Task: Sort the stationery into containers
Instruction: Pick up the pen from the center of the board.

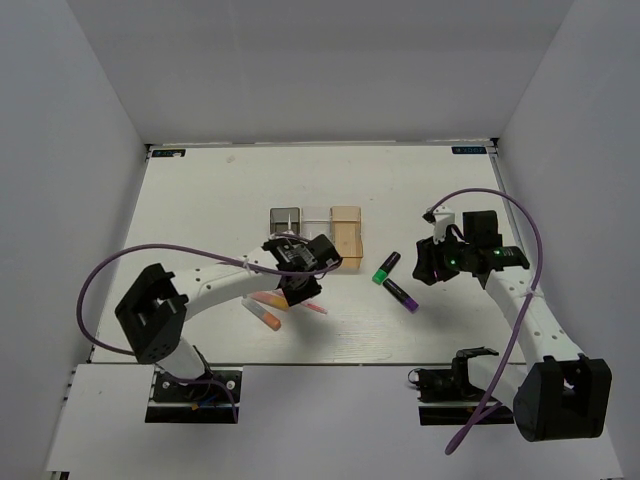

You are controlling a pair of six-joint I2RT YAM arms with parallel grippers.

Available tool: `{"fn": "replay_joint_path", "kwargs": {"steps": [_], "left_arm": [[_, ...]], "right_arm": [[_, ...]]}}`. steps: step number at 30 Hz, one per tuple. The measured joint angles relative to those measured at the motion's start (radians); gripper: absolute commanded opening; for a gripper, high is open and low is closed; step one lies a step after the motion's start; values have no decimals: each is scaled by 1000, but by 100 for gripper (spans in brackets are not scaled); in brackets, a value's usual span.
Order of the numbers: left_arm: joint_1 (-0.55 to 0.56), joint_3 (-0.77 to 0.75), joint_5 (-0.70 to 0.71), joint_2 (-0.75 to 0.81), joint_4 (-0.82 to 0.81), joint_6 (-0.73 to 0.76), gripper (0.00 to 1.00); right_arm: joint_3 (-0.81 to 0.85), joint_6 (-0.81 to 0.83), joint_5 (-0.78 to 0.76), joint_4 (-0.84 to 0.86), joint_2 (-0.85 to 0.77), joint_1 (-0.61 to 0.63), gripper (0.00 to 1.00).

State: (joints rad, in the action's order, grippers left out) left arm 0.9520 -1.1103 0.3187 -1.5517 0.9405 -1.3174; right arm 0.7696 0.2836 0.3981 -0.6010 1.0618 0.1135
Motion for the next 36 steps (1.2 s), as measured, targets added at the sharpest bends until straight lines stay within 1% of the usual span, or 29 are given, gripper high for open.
{"fn": "replay_joint_path", "kwargs": {"steps": [5, 9, 13, 19, 23, 29, 30, 33, 35, 36], "left_arm": [[10, -28, 18, -69, 0, -60, 47], [10, -18, 71, -108, -4, -206, 47], [10, 9, 101, -132, -25, -283, 47], [14, 12, 127, -191, -61, -338, 47], [22, 23, 136, -203, -73, -359, 47], [27, 35, 142, -208, -77, -389, 43], [27, 35, 142, -208, -76, -392, 40], [27, 35, 139, -209, -66, -395, 35], [27, 33, 136, -210, -54, -393, 31], [27, 33, 137, -210, -53, -394, 31]], "right_arm": [[0, -1, -7, -1, -11, 0, 57], [0, -3, -13, -1, -18, 0, 57], [0, -3, -22, -1, -22, 0, 57], [0, -4, -29, -1, -27, 0, 57], [0, -4, -30, -1, -34, 0, 57], [0, -7, -32, -1, -35, 0, 57], [0, -7, -33, -1, -36, 0, 57], [0, -8, -35, -1, -43, 0, 57], [0, -9, -37, -1, -49, 0, 57], [0, -10, -37, -1, -51, 0, 57]]}}
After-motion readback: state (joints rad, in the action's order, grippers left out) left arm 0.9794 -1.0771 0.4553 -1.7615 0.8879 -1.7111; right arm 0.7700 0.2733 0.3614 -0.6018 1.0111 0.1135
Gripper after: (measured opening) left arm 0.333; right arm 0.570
